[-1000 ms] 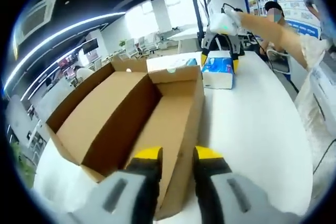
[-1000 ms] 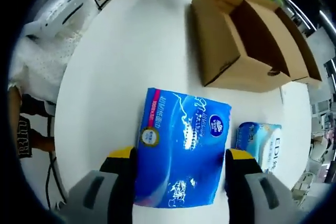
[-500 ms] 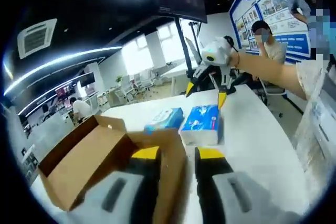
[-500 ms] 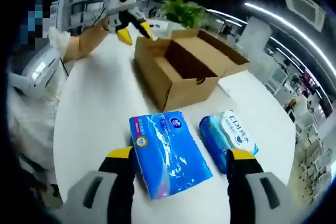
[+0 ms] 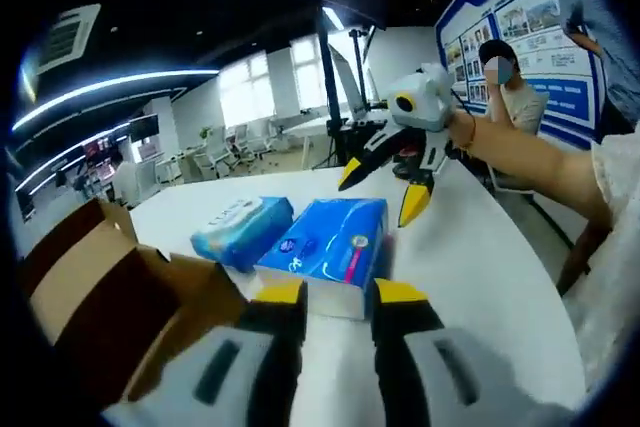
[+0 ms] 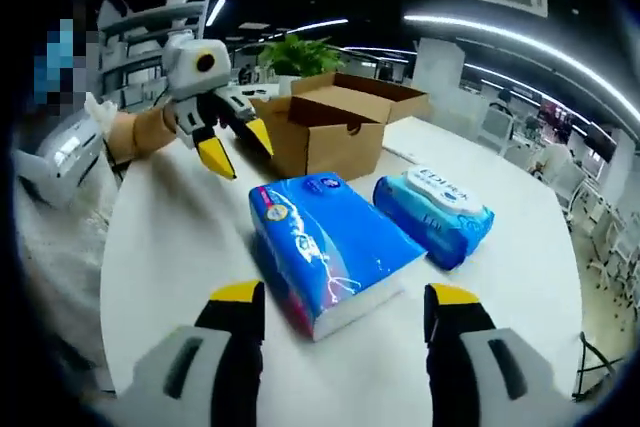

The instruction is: Operate the shoe box by opening the lid, removing the specified soft item, and placing it in the target area until the item is outside and the box remains undamaged.

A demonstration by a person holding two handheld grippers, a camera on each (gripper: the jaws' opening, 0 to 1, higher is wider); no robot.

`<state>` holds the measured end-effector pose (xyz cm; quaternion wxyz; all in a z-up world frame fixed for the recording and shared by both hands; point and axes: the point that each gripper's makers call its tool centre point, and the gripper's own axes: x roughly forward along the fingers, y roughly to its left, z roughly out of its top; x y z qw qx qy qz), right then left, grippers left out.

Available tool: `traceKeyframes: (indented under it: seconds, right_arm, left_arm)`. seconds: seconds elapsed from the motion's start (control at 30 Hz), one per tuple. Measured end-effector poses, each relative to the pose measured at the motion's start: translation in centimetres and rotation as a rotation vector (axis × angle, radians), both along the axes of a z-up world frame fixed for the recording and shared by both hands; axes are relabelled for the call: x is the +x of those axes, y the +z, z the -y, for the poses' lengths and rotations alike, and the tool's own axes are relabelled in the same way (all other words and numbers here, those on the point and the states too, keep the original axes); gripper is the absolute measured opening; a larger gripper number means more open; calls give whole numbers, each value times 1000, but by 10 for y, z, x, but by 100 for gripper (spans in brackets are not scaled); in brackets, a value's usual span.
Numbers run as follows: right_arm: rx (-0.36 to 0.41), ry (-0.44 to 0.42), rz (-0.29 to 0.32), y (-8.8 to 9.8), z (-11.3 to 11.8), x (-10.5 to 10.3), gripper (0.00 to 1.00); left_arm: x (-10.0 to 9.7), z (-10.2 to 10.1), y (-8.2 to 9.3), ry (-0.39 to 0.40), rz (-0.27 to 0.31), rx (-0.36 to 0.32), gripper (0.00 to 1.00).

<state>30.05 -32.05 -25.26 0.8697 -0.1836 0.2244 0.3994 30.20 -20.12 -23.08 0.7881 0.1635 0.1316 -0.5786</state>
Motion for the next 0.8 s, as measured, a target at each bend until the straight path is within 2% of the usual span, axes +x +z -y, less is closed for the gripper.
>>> traceKeyframes:
  seconds: [0.1, 0.17, 0.3, 0.47, 0.63, 0.8]
  right_arm:
    - [4, 2, -12, -9, -3, 4, 62]
    - [4, 4, -11, -12, -3, 6, 56]
    - [14, 15, -1, -14, -2, 12, 49]
    - [8, 20, 16, -14, 3, 19, 45]
    - [11, 26, 19, -14, 6, 22, 45]
    - [16, 26, 21, -15, 10, 26, 46]
  left_arm:
    - [6, 7, -9, 9, -23, 9, 26]
    - [8, 10, -13, 10, -42, 8, 26]
    - [12, 13, -14, 14, -50, -1, 26]
    - [14, 16, -16, 12, -47, 5, 26]
    - [22, 19, -14, 17, -41, 5, 26]
    - [20, 24, -14, 21, -30, 7, 26]
